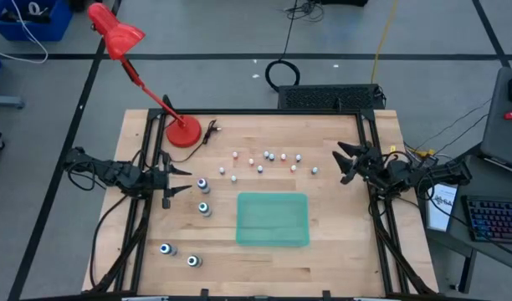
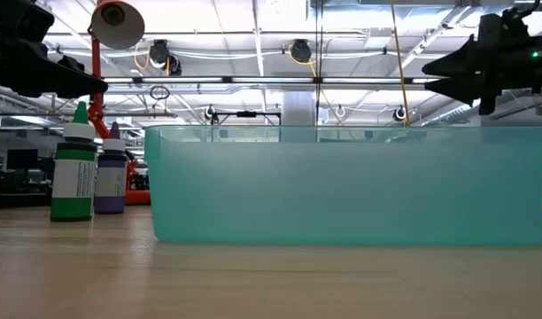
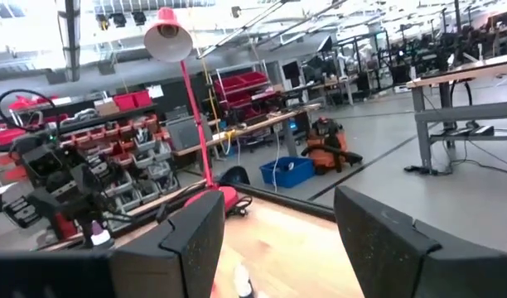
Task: Pick & Place food coloring
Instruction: Put the small green food coloring bottle into the green bin
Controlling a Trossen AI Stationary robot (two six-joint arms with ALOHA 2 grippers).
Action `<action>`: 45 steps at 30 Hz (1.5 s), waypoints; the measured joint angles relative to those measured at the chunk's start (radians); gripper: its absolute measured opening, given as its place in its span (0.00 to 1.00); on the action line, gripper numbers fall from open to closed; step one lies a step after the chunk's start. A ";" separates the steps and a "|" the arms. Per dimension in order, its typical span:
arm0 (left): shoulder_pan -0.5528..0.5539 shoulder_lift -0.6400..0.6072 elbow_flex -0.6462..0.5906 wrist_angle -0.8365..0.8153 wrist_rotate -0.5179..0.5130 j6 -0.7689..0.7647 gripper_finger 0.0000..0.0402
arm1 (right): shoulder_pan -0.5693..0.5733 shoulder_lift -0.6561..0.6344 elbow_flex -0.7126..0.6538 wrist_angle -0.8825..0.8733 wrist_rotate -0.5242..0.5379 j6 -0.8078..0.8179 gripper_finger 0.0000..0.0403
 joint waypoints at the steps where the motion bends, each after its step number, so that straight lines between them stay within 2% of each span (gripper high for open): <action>1: 0.000 0.000 0.000 0.000 0.000 0.000 0.46 | 0.000 0.002 0.019 -0.013 0.001 0.000 0.53; 3: 0.000 0.000 0.000 0.000 0.000 0.000 0.46 | 0.000 0.028 0.070 -0.108 0.012 0.001 0.53; 6: 0.000 0.000 0.000 0.000 0.000 0.000 0.46 | 0.000 0.134 0.246 -0.250 0.022 0.037 0.53; 8: 0.000 0.000 0.000 0.001 0.000 0.000 0.46 | -0.003 0.257 0.390 -0.445 0.069 0.117 0.53; 10: 0.000 0.000 0.000 0.000 0.000 0.000 0.46 | -0.022 0.412 0.536 -0.697 0.050 0.230 0.53; 13: 0.000 0.000 0.000 0.007 0.000 0.000 0.46 | -0.088 0.641 0.787 -1.002 -0.061 0.372 0.53; 15: 0.000 0.000 0.000 0.008 0.000 0.000 0.46 | -0.154 0.793 0.928 -1.207 -0.175 0.441 0.54; 18: 0.000 0.000 0.000 0.018 0.000 0.000 0.46 | -0.258 0.989 1.095 -1.372 -0.375 0.453 0.56; 21: 0.000 0.000 0.000 0.018 0.000 0.000 0.46 | -0.344 1.119 1.187 -1.457 -0.539 0.435 0.59; 25: 0.000 0.000 0.000 0.023 0.000 0.000 0.46 | -0.419 1.220 1.198 -1.461 -0.645 0.402 0.64; 29: 0.000 0.000 0.000 0.023 0.000 0.000 0.46 | -0.441 1.260 1.148 -1.425 -0.637 0.392 0.67; 37: 0.000 0.000 0.000 0.023 0.000 0.000 0.46 | -0.437 1.266 0.923 -1.174 -0.646 0.409 0.67; 45: 0.000 0.000 0.000 0.023 0.000 0.000 0.46 | -0.443 1.265 0.770 -0.906 -0.647 0.325 0.66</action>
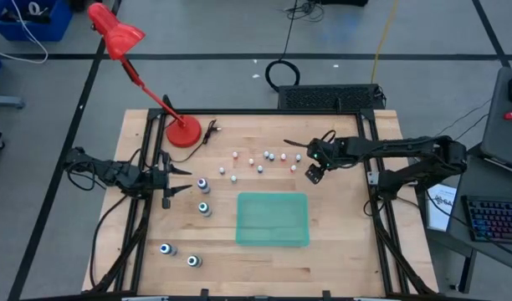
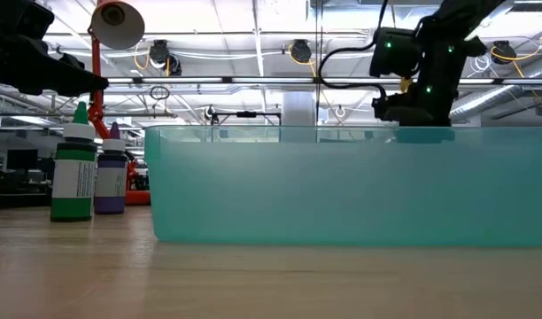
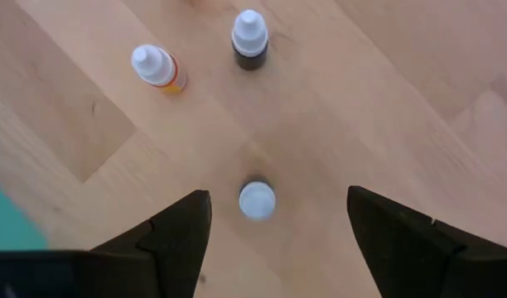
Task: Pick & Place food coloring
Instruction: Put the small green food coloring bottle into the green bin
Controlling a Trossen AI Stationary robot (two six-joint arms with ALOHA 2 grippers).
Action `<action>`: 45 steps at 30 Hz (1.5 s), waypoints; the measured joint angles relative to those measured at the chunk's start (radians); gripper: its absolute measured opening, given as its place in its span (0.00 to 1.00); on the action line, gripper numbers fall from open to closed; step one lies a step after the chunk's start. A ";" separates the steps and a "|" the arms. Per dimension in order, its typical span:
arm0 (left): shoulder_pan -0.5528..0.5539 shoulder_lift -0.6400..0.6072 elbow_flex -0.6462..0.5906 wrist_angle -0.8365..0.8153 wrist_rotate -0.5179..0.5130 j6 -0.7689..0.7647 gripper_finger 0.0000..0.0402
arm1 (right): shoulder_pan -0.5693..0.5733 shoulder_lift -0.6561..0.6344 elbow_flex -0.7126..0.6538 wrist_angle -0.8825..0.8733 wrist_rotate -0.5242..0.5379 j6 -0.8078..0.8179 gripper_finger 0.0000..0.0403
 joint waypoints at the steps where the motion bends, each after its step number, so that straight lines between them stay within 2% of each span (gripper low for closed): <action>1: 0.000 0.000 0.000 0.000 0.000 0.000 0.46 | -0.003 0.000 -0.010 0.014 -0.001 -0.005 0.66; 27: 0.000 0.000 0.000 0.000 0.000 0.000 0.46 | -0.013 0.000 -0.132 0.197 -0.028 -0.004 0.66; 37: 0.000 0.000 0.000 0.000 0.000 0.000 0.46 | -0.013 0.000 -0.134 0.208 -0.032 -0.010 0.66; 45: 0.000 0.000 0.000 0.000 0.000 0.000 0.46 | -0.013 0.000 -0.134 0.208 -0.055 -0.010 0.59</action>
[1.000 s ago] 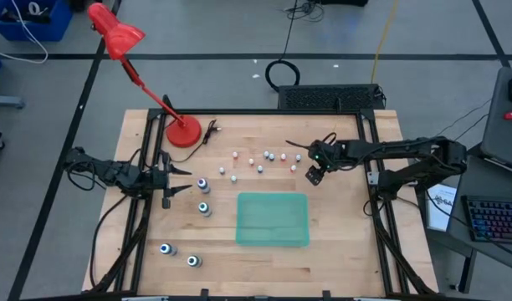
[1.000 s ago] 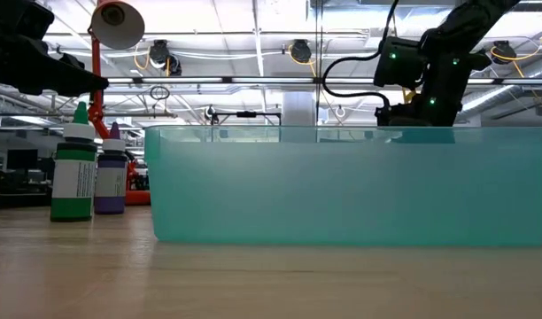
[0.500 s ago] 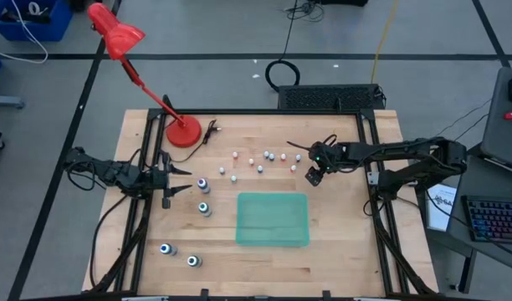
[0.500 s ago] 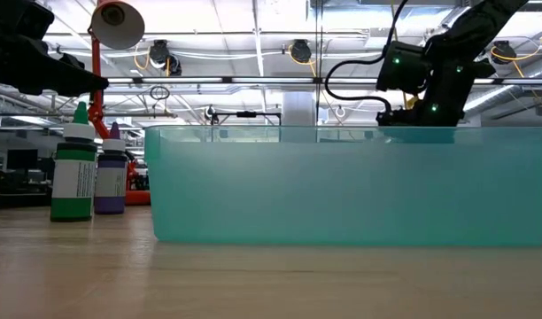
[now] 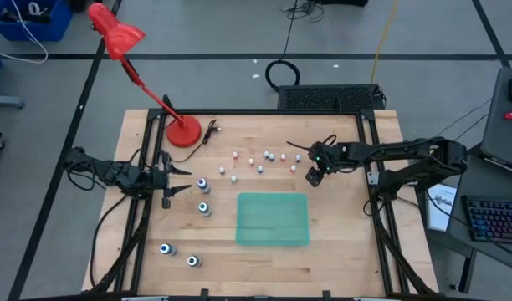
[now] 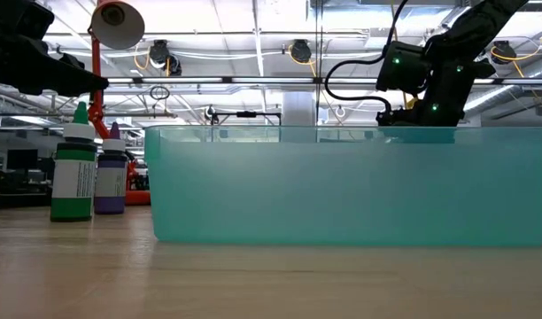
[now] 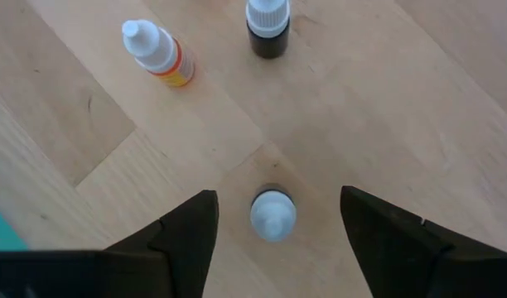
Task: Pick & Place food coloring
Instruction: Put the small green food coloring bottle into the green bin
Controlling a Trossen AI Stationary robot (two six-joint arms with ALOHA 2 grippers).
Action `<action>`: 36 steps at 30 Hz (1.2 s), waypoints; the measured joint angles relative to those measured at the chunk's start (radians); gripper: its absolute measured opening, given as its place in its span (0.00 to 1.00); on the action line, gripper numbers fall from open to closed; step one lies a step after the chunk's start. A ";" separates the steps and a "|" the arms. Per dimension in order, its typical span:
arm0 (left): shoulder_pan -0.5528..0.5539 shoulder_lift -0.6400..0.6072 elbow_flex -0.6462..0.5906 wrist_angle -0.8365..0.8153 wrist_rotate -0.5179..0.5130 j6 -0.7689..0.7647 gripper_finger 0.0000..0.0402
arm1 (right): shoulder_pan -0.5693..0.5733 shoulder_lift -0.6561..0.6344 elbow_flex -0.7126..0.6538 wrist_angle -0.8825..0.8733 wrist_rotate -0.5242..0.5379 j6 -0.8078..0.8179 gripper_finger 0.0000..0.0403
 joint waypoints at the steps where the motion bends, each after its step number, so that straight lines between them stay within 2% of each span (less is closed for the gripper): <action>1: 0.000 0.000 0.000 0.000 0.000 0.000 0.46 | 0.000 0.000 0.000 0.000 0.000 0.000 0.57; 36: 0.000 0.000 0.000 0.000 0.000 0.000 0.46 | 0.000 0.000 0.000 -0.016 0.007 -0.012 0.23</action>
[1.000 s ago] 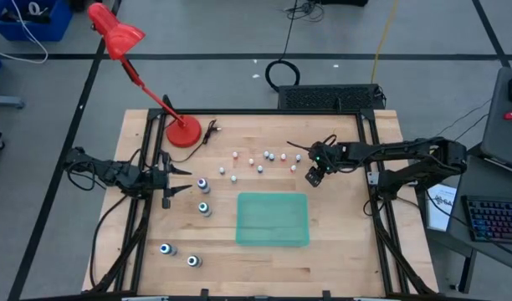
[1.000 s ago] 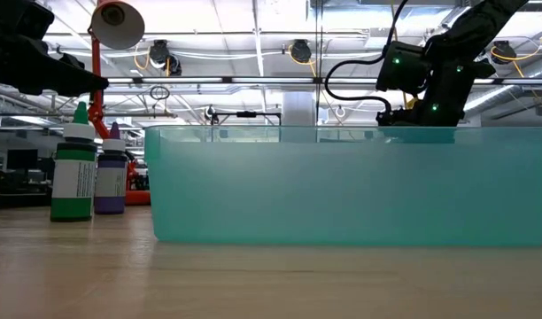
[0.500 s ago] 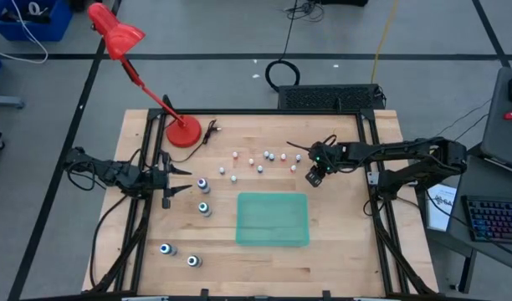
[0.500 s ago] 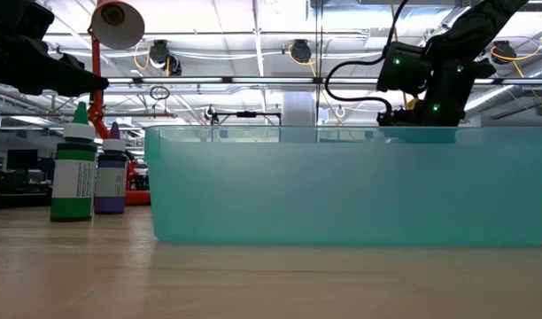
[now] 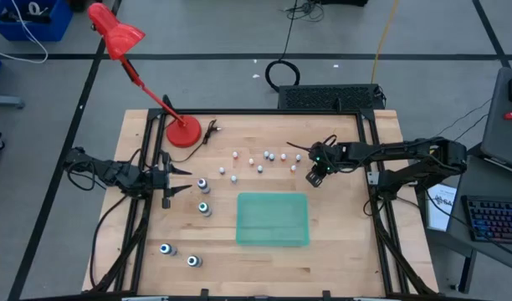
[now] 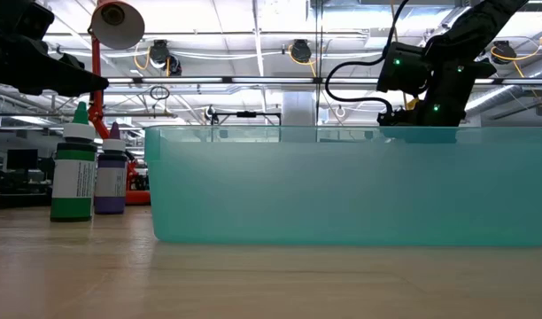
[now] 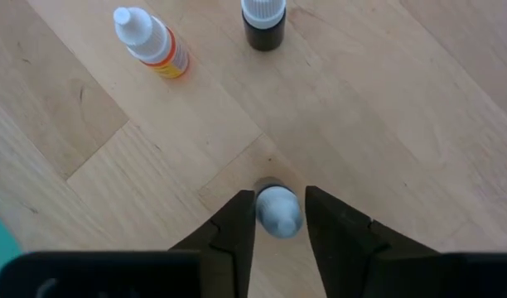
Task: Pick & Place food coloring
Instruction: Put the small green food coloring bottle into the green bin
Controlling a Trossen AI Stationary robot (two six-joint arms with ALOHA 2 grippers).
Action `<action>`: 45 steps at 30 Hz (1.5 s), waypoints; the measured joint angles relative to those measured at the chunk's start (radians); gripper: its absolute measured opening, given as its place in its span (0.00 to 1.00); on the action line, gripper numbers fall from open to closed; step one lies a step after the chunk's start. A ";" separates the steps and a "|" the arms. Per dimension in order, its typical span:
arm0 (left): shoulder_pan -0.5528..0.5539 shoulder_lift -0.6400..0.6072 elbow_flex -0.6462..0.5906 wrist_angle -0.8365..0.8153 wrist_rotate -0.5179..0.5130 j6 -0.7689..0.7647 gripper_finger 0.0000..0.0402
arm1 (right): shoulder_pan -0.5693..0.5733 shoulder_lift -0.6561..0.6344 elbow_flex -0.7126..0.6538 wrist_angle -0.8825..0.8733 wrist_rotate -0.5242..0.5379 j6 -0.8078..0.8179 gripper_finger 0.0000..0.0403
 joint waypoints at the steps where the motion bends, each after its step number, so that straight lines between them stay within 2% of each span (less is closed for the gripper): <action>1: 0.000 0.000 0.000 0.000 0.000 0.000 0.46 | 0.000 0.000 0.000 0.000 0.000 0.000 0.22; 8: 0.000 0.000 0.000 0.000 0.000 0.000 0.46 | 0.000 0.000 0.000 0.017 0.000 -0.028 0.11; 14: 0.000 0.000 0.000 0.000 0.000 0.000 0.46 | 0.025 -0.021 0.025 0.041 -0.003 -0.066 0.10; 18: 0.000 0.000 0.000 0.000 0.000 0.000 0.46 | 0.063 -0.046 0.109 -0.036 0.003 -0.069 0.10; 22: 0.000 0.000 0.000 0.000 0.000 0.000 0.46 | 0.146 -0.047 0.274 -0.146 0.056 -0.094 0.10; 28: 0.000 0.000 0.000 -0.001 0.000 0.000 0.46 | 0.321 0.079 0.553 -0.310 0.132 -0.109 0.10; 31: 0.000 0.000 0.000 0.000 0.000 0.000 0.46 | 0.395 0.176 0.647 -0.352 0.130 -0.096 0.10; 39: 0.000 0.000 0.000 0.000 0.000 0.000 0.46 | 0.522 0.334 0.702 -0.329 0.045 -0.020 0.10; 45: 0.000 0.000 0.000 0.000 0.000 0.000 0.46 | 0.552 0.399 0.699 -0.365 0.047 0.047 0.10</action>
